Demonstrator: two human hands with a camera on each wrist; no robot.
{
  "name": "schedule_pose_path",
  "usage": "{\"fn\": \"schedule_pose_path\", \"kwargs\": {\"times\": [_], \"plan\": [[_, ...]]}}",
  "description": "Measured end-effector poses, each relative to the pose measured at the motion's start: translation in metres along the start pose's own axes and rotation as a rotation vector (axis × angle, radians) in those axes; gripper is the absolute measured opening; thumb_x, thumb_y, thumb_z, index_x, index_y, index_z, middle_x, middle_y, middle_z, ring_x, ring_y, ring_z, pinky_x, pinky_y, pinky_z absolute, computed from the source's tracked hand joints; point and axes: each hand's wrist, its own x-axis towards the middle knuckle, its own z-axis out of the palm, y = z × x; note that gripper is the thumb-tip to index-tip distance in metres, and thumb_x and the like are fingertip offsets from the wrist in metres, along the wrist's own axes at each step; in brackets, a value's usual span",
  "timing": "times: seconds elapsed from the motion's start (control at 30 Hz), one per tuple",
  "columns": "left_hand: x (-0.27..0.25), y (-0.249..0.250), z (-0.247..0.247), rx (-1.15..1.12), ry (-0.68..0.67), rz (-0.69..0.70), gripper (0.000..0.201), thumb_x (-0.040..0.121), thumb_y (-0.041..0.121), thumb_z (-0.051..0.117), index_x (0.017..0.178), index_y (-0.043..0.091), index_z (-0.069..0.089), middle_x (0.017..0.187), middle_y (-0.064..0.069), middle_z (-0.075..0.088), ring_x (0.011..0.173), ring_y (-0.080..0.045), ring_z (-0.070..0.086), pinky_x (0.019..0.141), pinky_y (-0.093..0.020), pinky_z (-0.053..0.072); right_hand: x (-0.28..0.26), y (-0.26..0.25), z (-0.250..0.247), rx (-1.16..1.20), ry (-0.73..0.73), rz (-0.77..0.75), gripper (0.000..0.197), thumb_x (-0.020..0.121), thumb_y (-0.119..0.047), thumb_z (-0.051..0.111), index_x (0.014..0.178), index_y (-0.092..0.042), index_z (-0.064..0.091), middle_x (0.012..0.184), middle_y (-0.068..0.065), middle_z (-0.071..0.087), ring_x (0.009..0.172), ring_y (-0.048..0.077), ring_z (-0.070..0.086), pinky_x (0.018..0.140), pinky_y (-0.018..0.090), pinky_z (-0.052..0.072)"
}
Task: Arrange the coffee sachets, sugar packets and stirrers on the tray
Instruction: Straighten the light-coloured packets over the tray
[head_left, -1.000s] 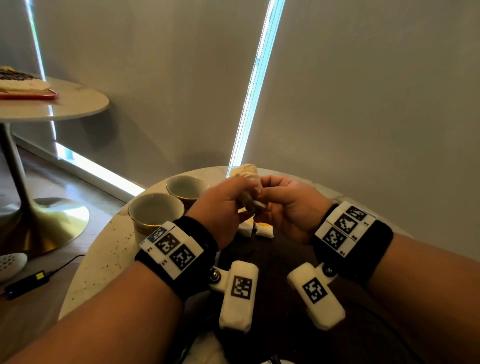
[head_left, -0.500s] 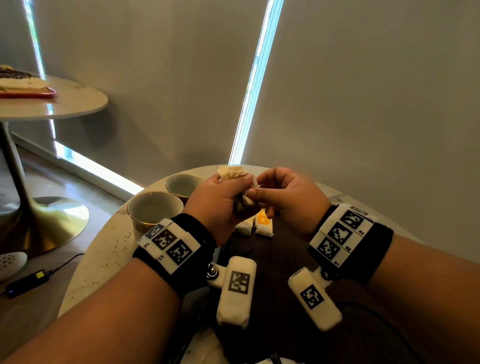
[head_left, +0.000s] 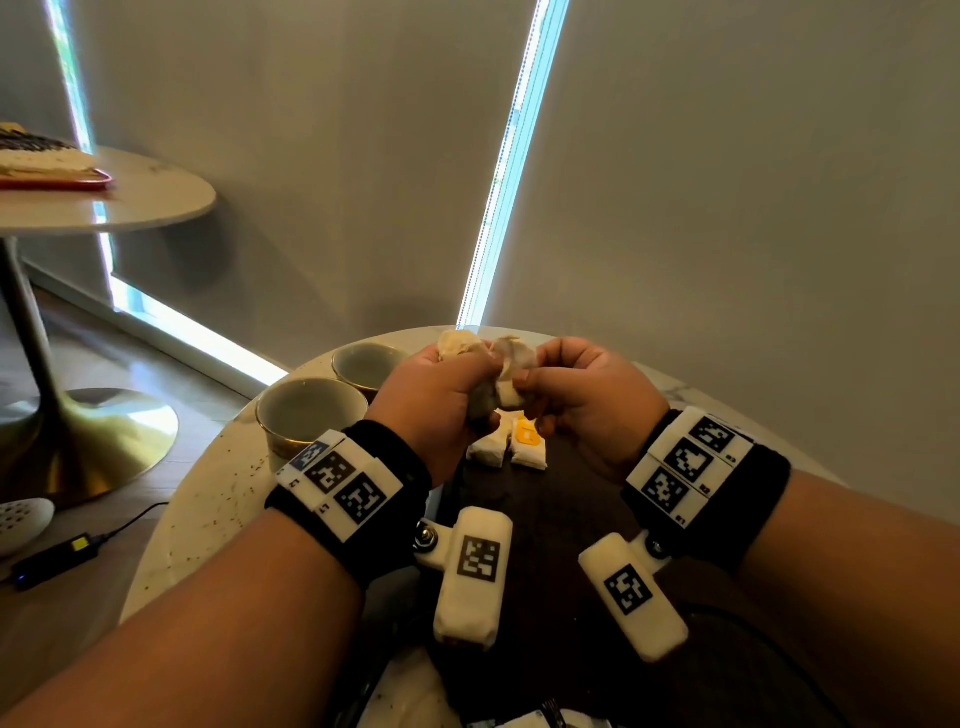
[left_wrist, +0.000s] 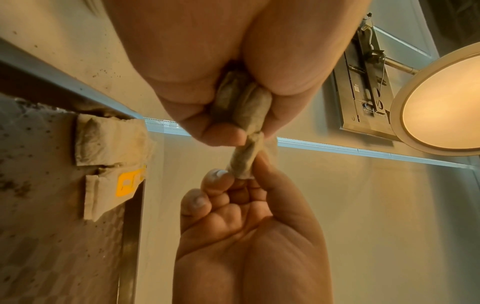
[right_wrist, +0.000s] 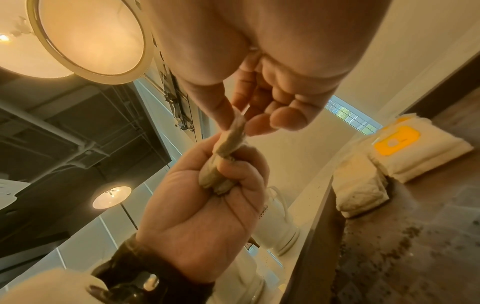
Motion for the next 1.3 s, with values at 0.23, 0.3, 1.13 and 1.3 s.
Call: {"fn": "schedule_pose_path", "kwargs": {"times": [0.23,0.3,1.13,1.3], "plan": [[-0.001,0.002,0.003,-0.054,0.026,-0.028,0.022,0.098,0.016,0.06,0.117,0.005,0.061,0.096,-0.013,0.063,0.077,-0.021,0.058,0.051,-0.024,0.048,0.003,-0.002,-0.003,-0.048,0.028,0.011,0.008,0.09,-0.005,0.066,0.087,-0.012,0.069,0.087,0.017,0.072,0.073,0.027,0.062,0.053,0.029,0.044],[-0.002,0.006,0.004,-0.129,0.066,-0.042,0.02,0.097,0.02,0.063,0.113,0.008,0.061,0.09,-0.008,0.059,0.07,-0.016,0.055,0.05,-0.024,0.047,0.007,-0.003,-0.005,-0.031,0.089,0.065,0.009,0.092,-0.006,0.065,0.086,-0.012,0.068,0.082,0.013,0.071,0.064,0.02,0.061,0.05,0.027,0.043],[-0.005,0.011,0.002,-0.356,0.106,-0.013,0.03,0.091,0.02,0.043,0.109,0.006,0.063,0.094,-0.01,0.057,0.069,-0.02,0.053,0.055,-0.028,0.046,0.019,0.013,0.023,-0.334,-0.058,0.52,0.017,0.093,0.007,0.059,0.102,-0.007,0.056,0.078,0.013,0.064,0.053,0.02,0.066,0.047,0.031,0.057],[-0.005,0.01,0.002,-0.366,0.125,-0.023,0.032,0.089,0.019,0.045,0.112,0.006,0.063,0.096,-0.011,0.058,0.072,-0.021,0.054,0.055,-0.029,0.048,0.014,0.008,0.015,-0.724,0.014,0.28,0.016,0.089,-0.017,0.072,0.101,-0.019,0.061,0.088,0.003,0.068,0.073,0.015,0.068,0.056,0.026,0.054]]}}
